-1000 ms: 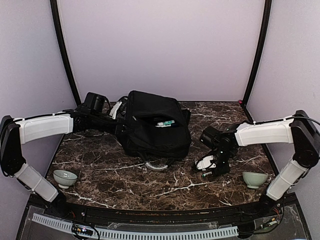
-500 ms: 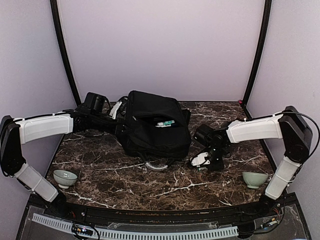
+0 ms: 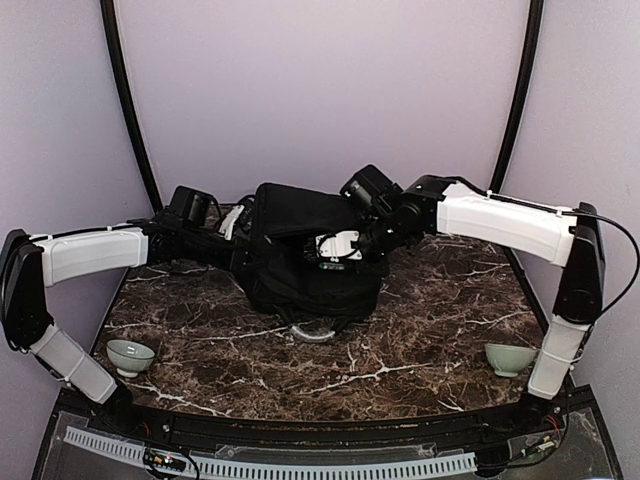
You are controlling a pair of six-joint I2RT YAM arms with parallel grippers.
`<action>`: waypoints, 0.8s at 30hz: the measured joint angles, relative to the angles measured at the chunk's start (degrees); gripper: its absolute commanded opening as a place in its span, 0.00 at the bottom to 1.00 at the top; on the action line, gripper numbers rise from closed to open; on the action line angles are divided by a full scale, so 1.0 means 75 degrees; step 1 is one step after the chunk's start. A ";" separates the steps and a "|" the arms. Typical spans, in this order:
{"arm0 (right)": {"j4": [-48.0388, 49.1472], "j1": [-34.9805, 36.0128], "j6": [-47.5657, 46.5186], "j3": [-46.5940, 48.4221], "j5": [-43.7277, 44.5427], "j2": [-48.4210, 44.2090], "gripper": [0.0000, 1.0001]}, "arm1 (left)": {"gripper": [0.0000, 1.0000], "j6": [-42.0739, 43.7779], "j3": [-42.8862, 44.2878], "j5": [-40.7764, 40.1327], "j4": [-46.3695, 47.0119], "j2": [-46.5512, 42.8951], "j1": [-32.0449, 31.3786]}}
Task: Pack the student bag
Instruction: Place the pen in the lower front pocket of the bag.
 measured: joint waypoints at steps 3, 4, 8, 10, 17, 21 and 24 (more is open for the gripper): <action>0.0245 0.0111 -0.0009 0.0300 -0.0015 0.0312 0.02 | 0.00 0.0000 0.0000 0.0017 0.0000 0.0003 0.0003; 0.0385 0.0128 -0.0015 0.0358 -0.0009 0.0431 0.02 | 0.00 0.0000 0.0000 0.0023 0.0000 0.0003 0.0000; 0.1061 0.0175 -0.0067 0.0463 0.0108 0.0918 0.01 | 0.00 0.0000 0.0003 0.0038 0.0000 0.0003 0.0000; 0.1445 0.0204 -0.0143 0.0490 0.0254 0.1172 0.01 | 0.00 0.0000 0.0000 0.0041 0.0000 0.0003 0.0000; 0.2722 0.0245 -0.0685 0.0883 0.1142 0.2264 0.00 | 0.00 0.0000 0.0000 0.0035 -0.0023 0.0003 0.0000; 0.4100 0.0224 -0.1189 0.0597 0.2060 0.2550 0.01 | 0.00 0.0009 0.0003 0.0012 -0.0070 0.0003 0.0003; 0.5324 0.0207 -0.1483 0.0425 0.2672 0.2804 0.13 | 0.00 0.0032 0.0003 -0.0038 -0.0140 0.0003 0.0020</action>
